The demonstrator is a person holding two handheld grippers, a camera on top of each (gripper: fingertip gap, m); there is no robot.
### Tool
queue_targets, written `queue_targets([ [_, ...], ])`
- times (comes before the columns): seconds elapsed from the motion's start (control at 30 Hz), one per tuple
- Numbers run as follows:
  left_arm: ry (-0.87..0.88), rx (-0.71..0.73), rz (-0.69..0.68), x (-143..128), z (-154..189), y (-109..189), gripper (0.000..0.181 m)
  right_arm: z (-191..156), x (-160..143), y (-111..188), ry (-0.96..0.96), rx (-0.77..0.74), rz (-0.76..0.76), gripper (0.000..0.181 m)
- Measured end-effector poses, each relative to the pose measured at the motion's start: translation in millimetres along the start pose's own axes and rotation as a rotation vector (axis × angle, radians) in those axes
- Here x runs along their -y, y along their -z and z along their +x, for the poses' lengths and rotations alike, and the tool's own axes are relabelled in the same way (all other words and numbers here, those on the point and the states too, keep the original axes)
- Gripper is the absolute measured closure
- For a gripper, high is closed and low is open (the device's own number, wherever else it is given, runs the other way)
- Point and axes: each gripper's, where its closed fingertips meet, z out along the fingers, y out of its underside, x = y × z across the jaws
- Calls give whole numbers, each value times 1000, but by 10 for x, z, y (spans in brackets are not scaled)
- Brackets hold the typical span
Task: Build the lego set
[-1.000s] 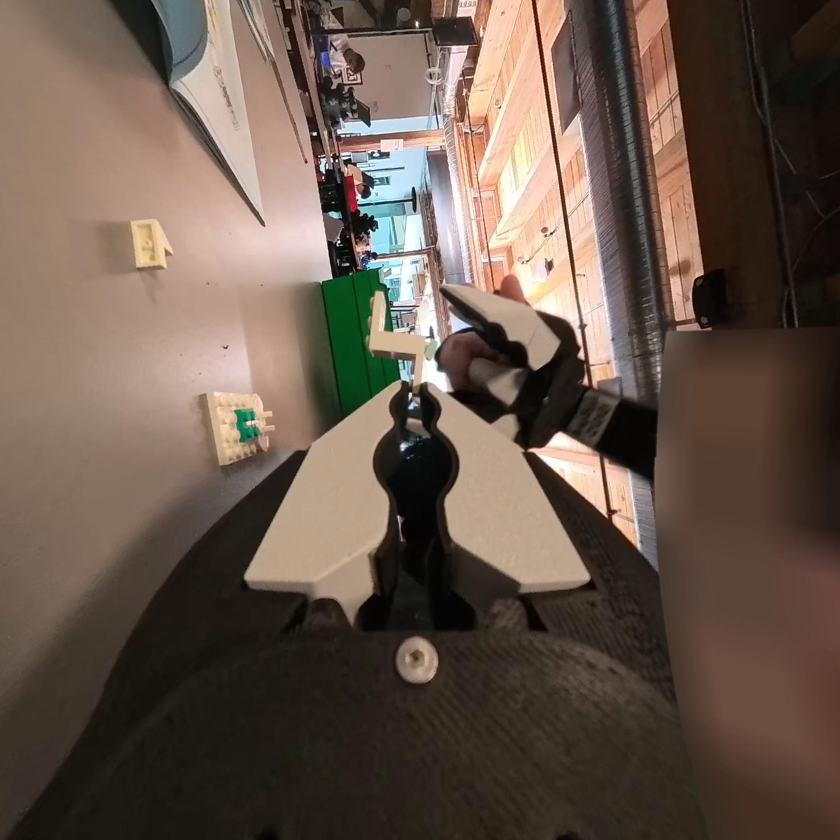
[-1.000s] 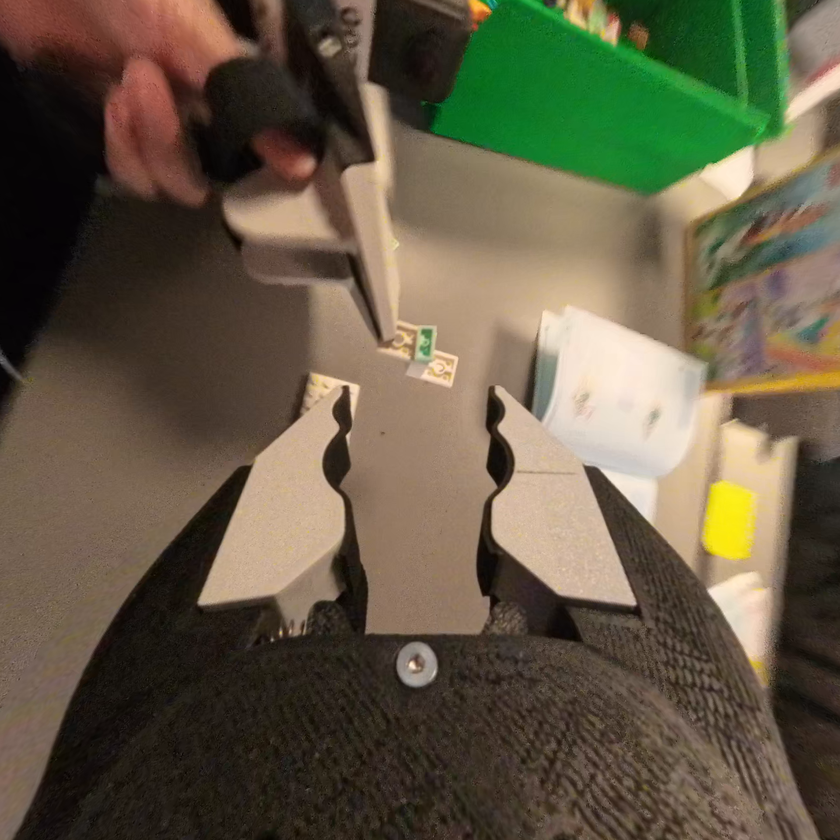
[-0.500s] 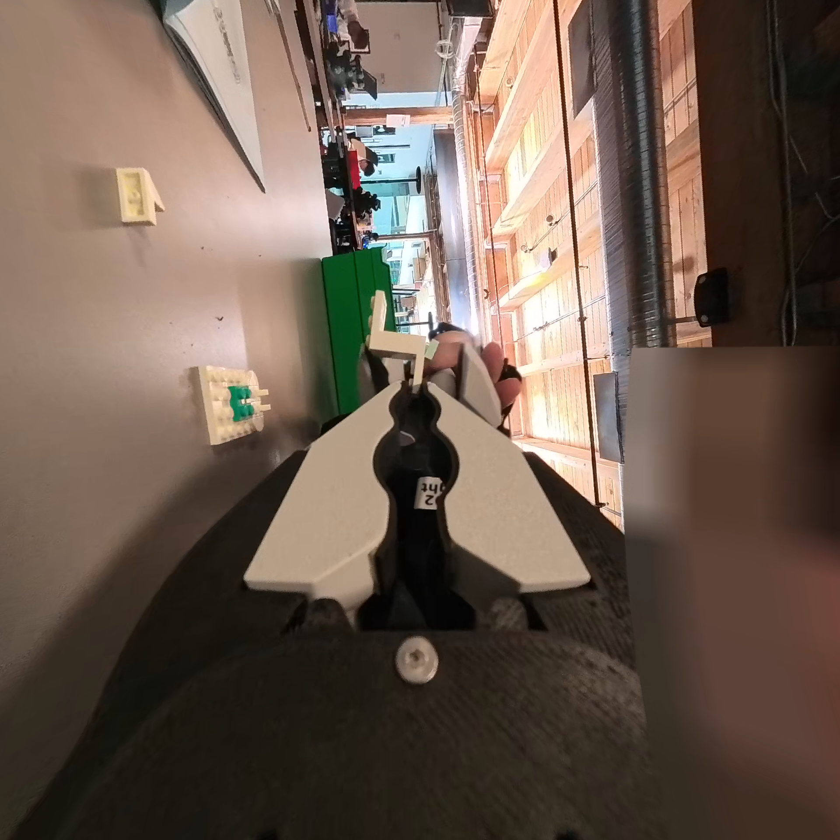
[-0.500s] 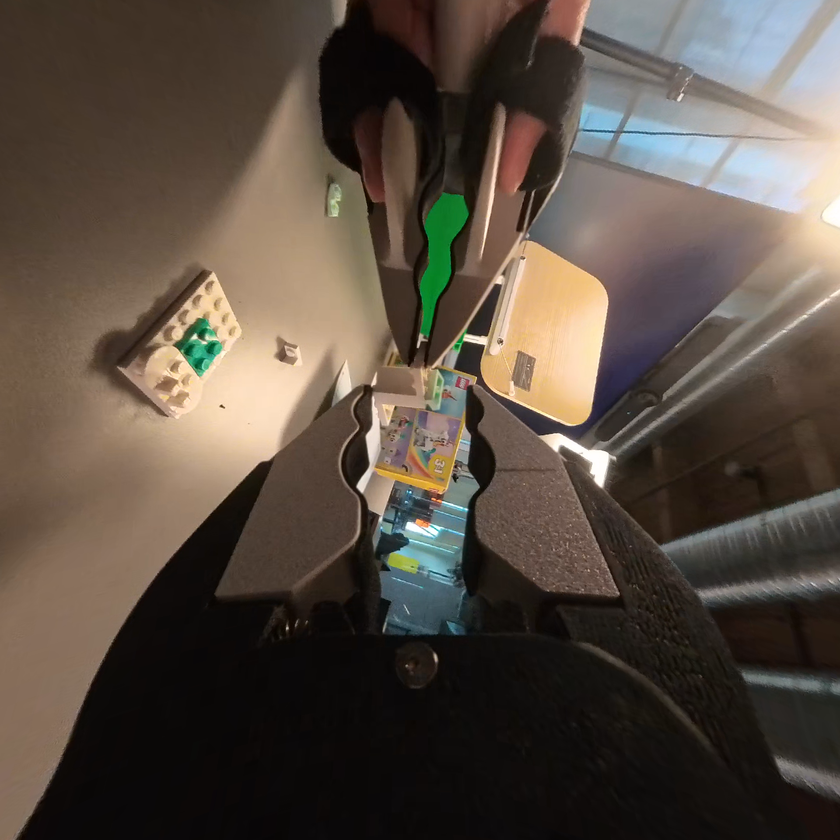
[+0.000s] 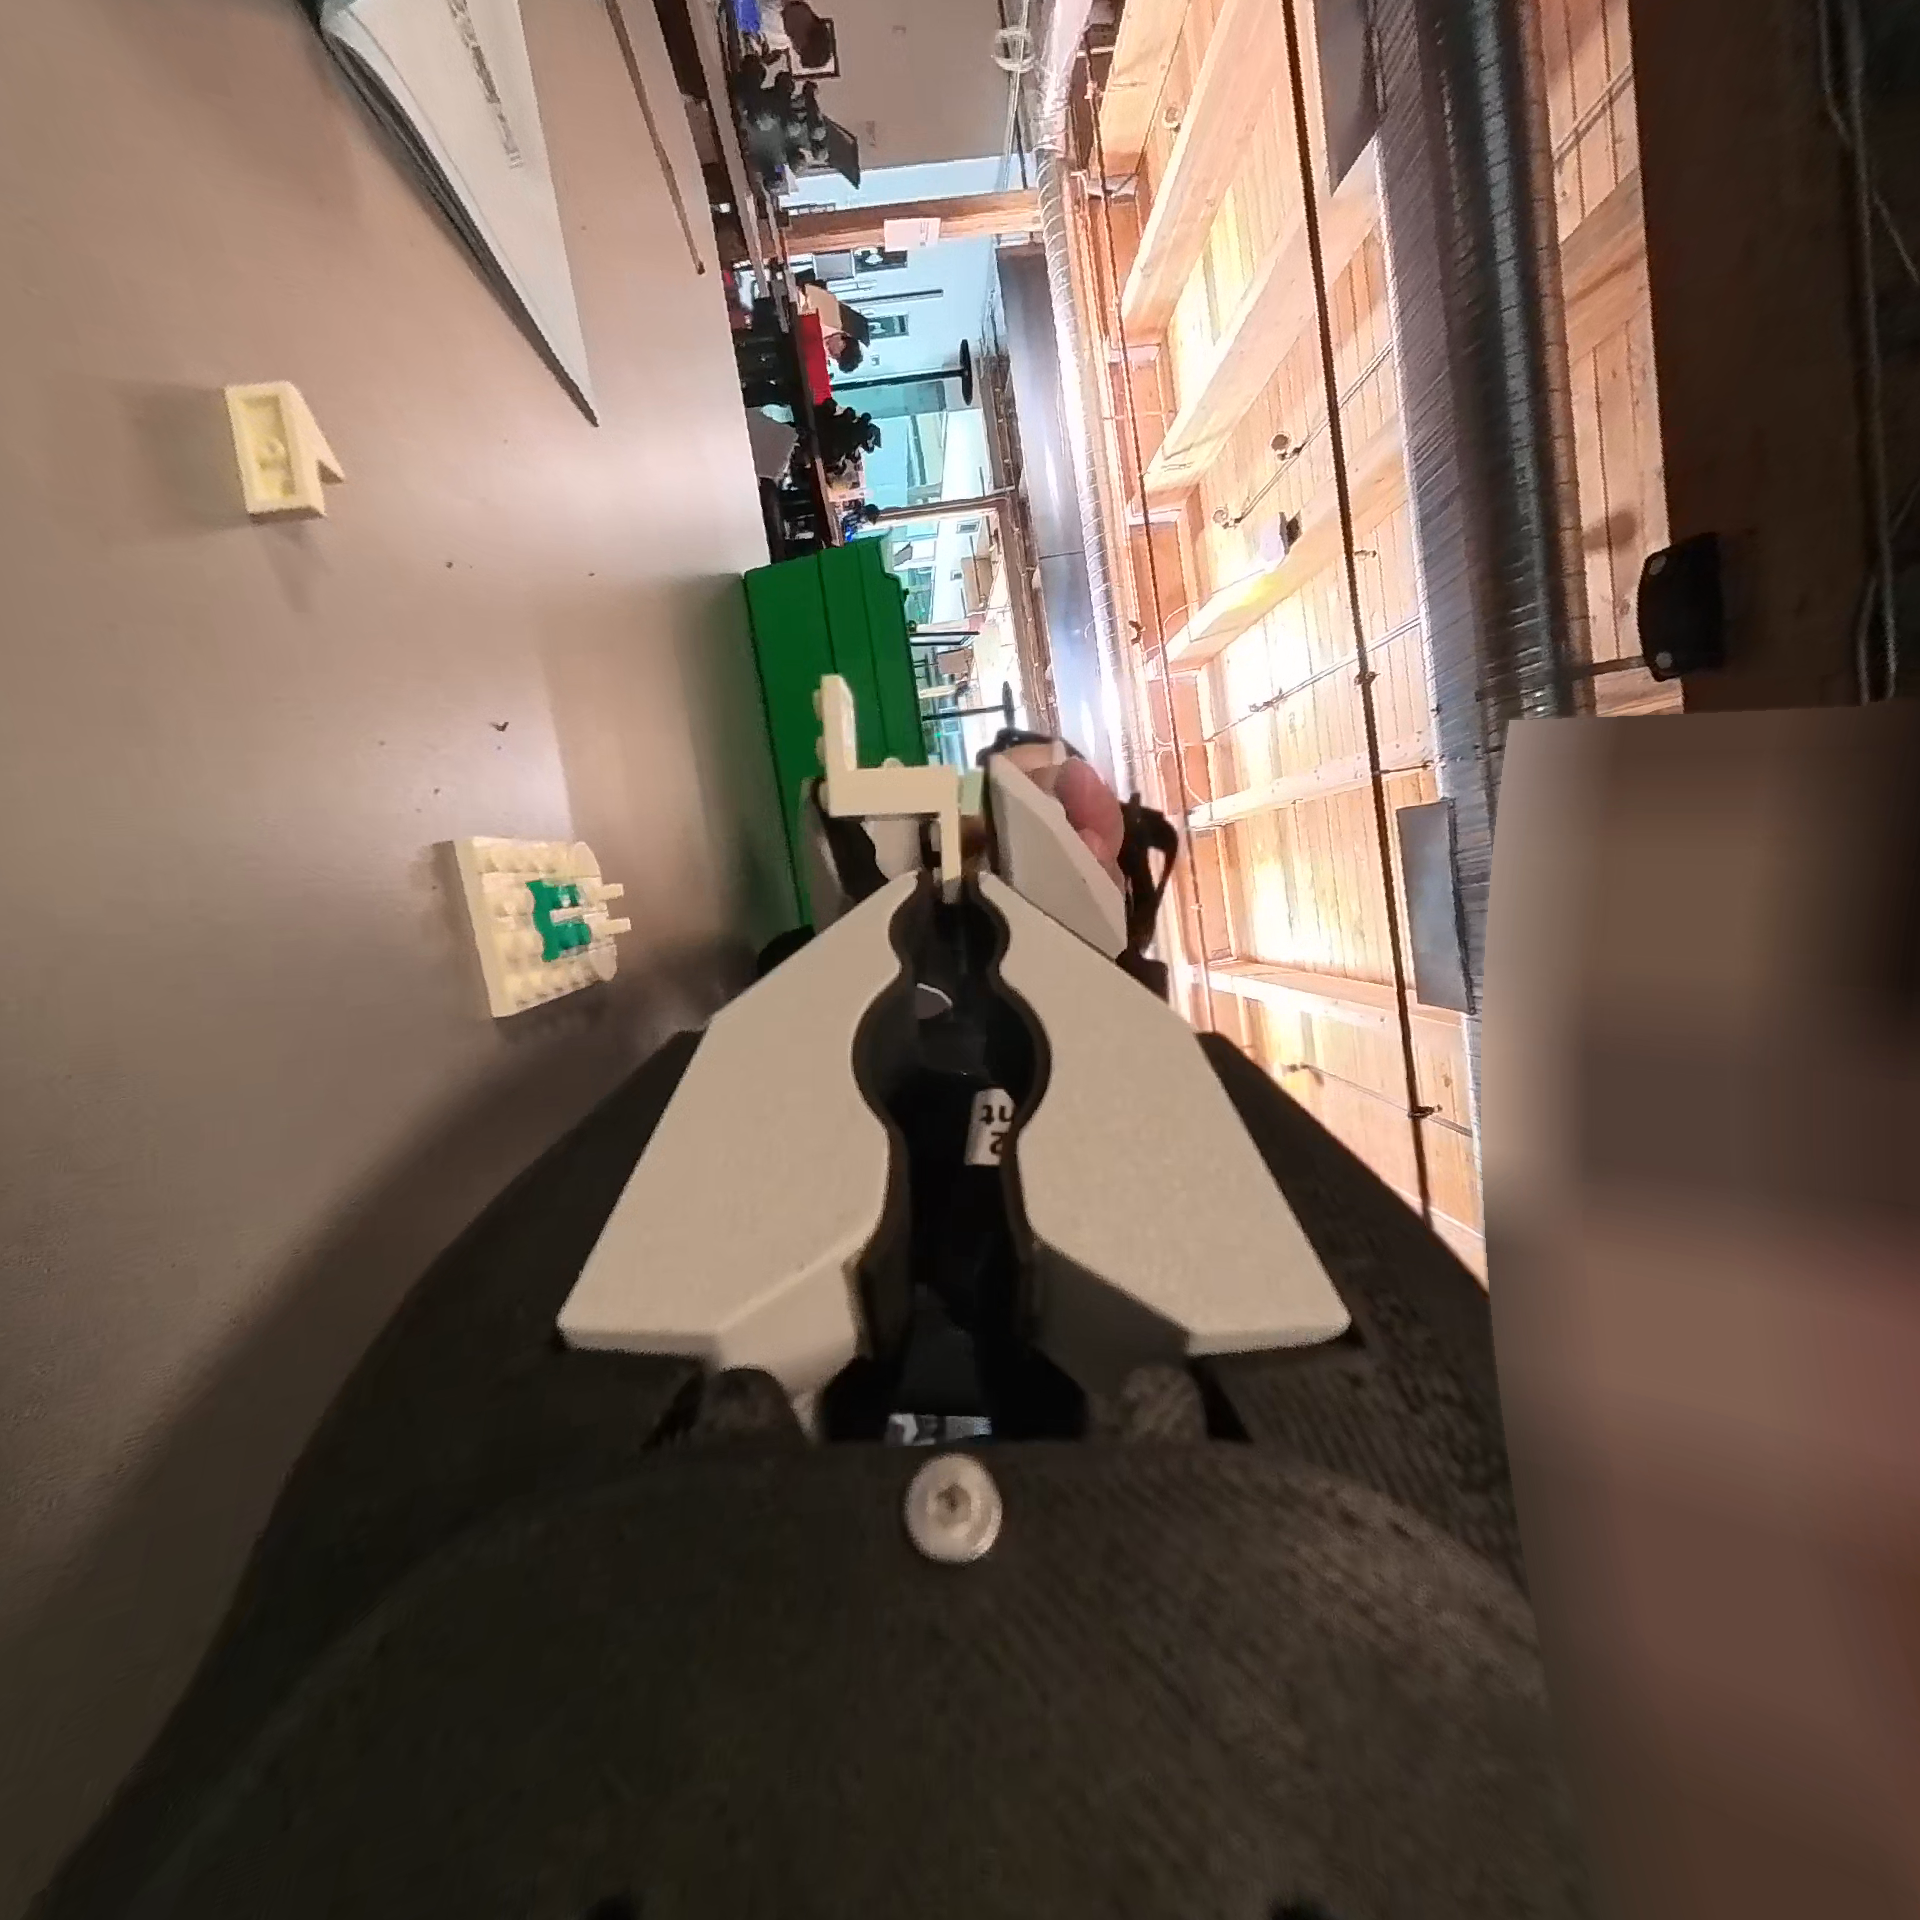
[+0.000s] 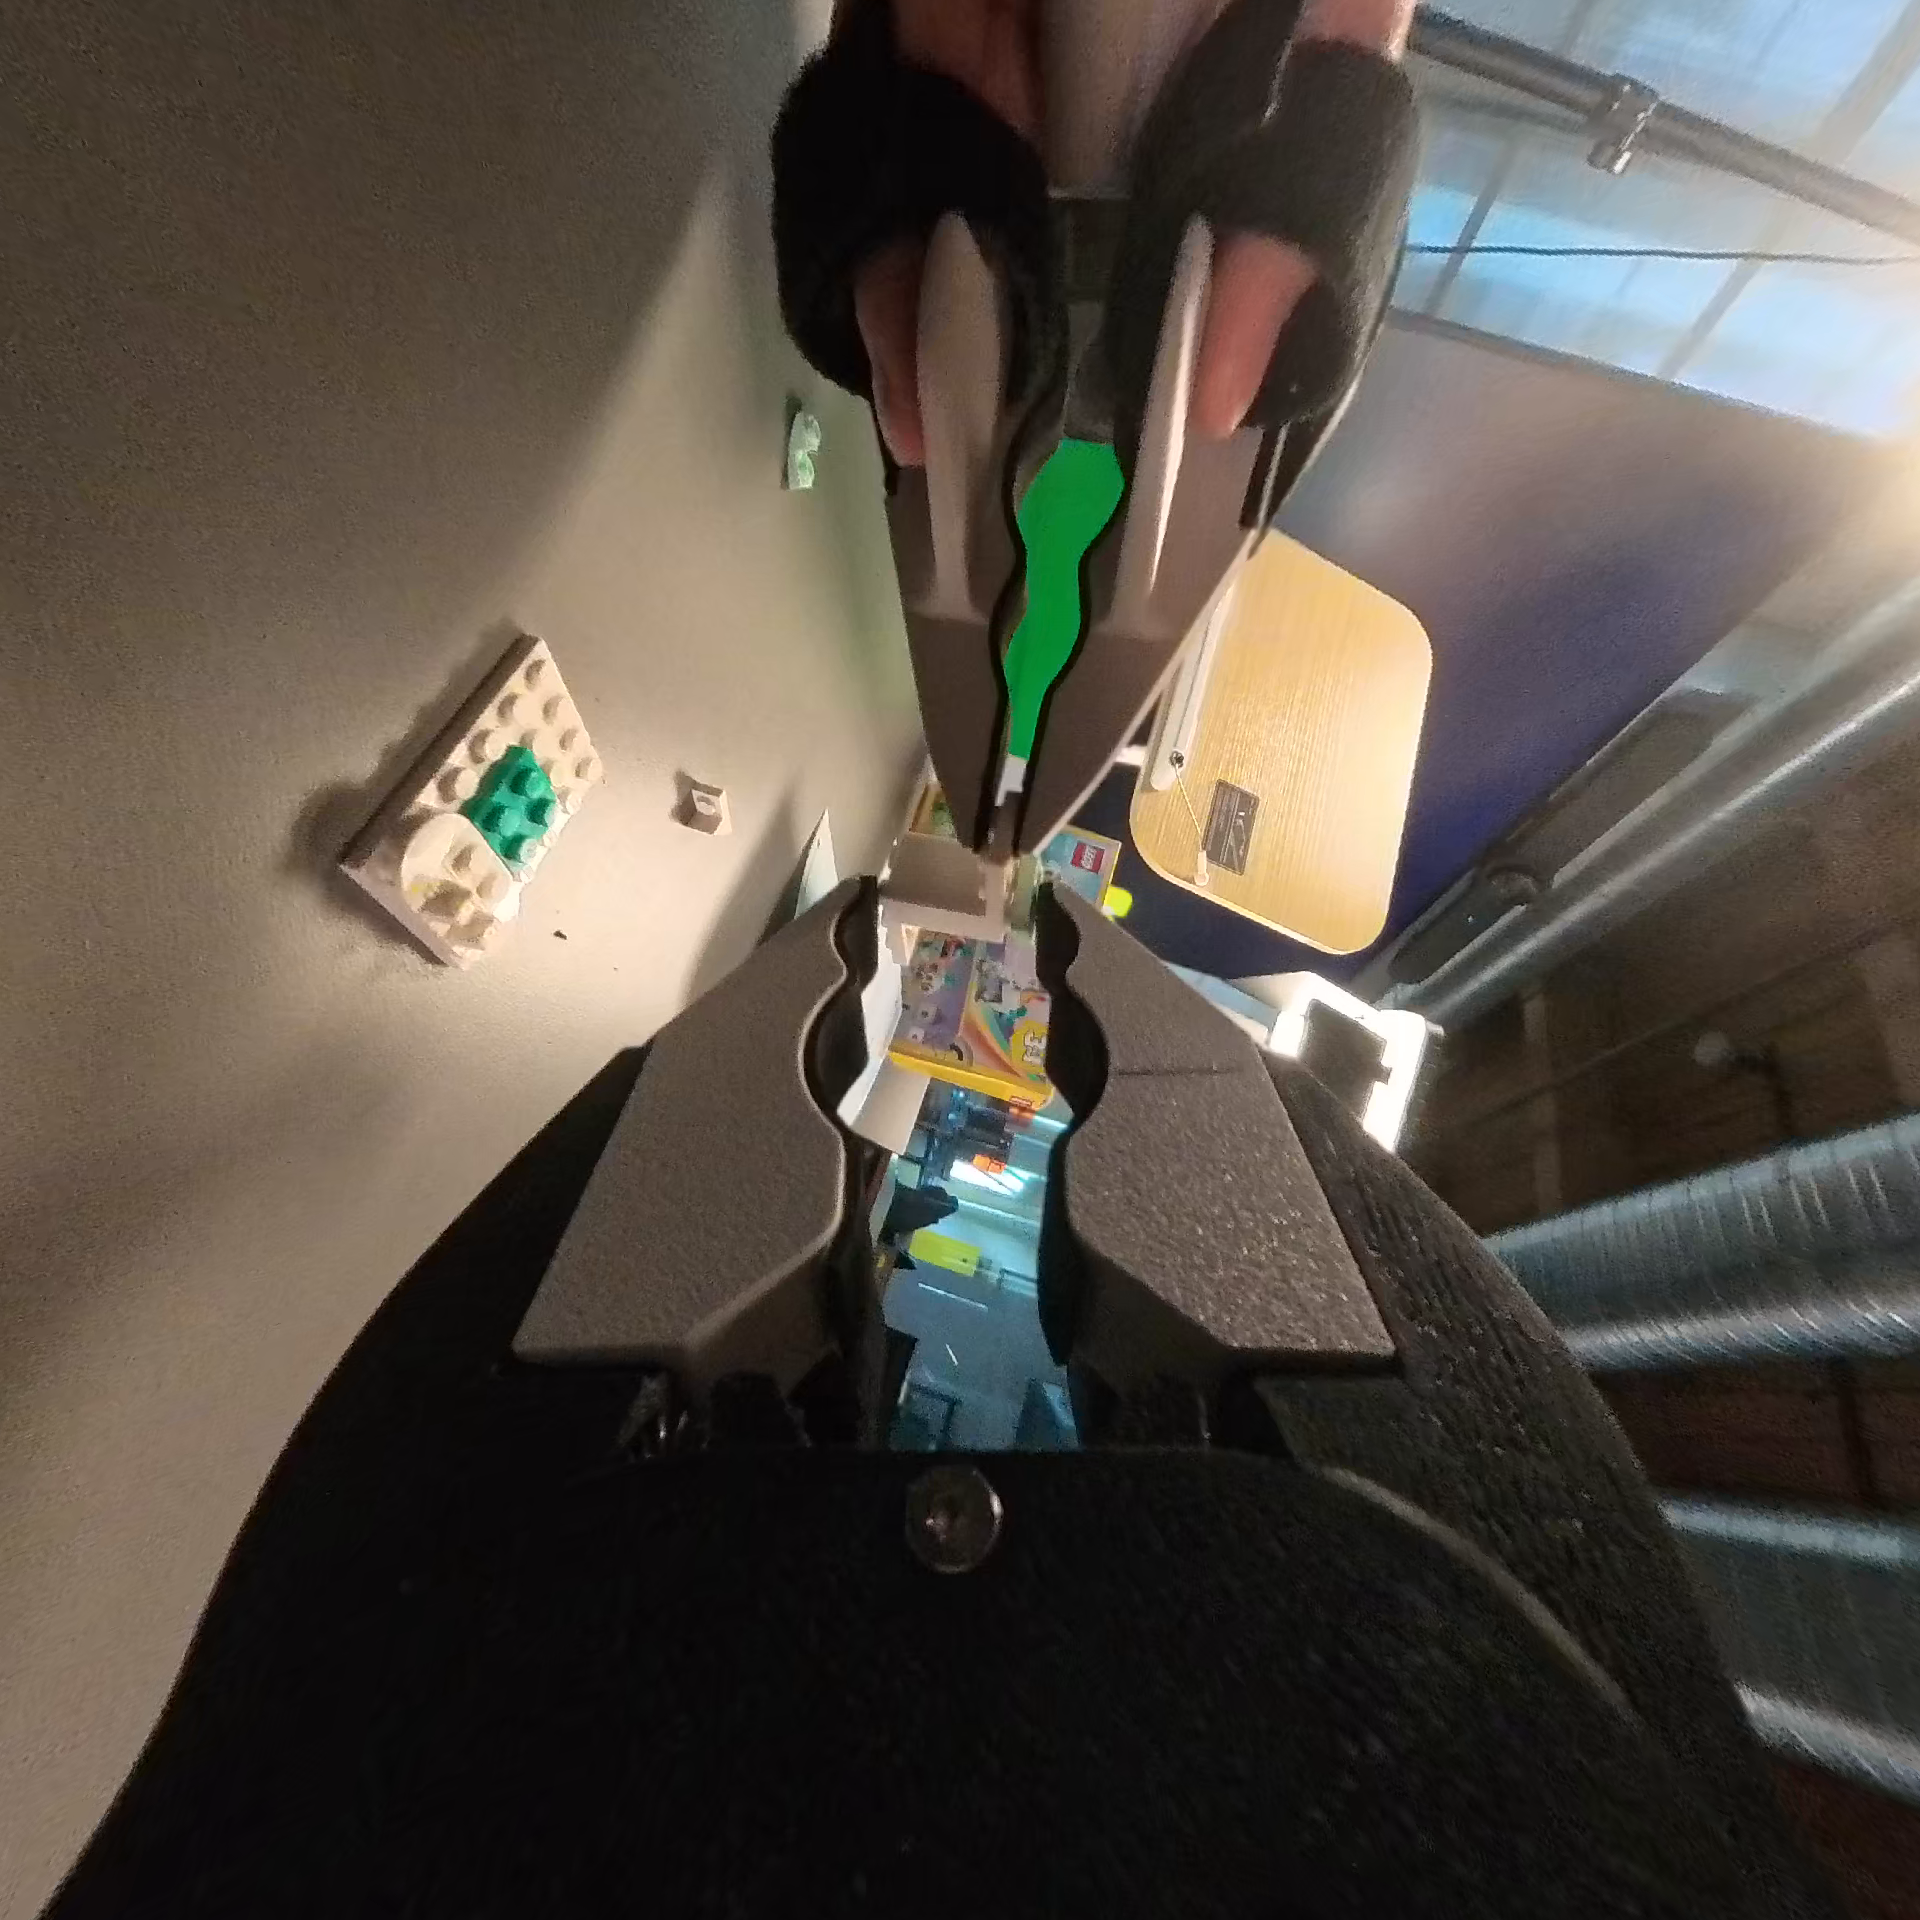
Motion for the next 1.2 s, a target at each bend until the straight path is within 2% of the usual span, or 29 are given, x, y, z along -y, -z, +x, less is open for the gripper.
queue_targets([
  [0.4, -166, 50, -17, -40, 0, -16, 178, -35, 33, 24, -110, 45, -46, 154],
  [0.8, -240, 69, -30, -50, -22, -21, 178, -78, 54, 33, -255, 83, -48, 154],
  [1.07, -319, 70, -57, -71, 36, -52, 177, -31, 49, 66, -408, 21, -2, 154],
  [1.2, -465, 85, -82, -122, 143, -94, 177, 86, 33, 132, -430, -124, 41, 154],
])
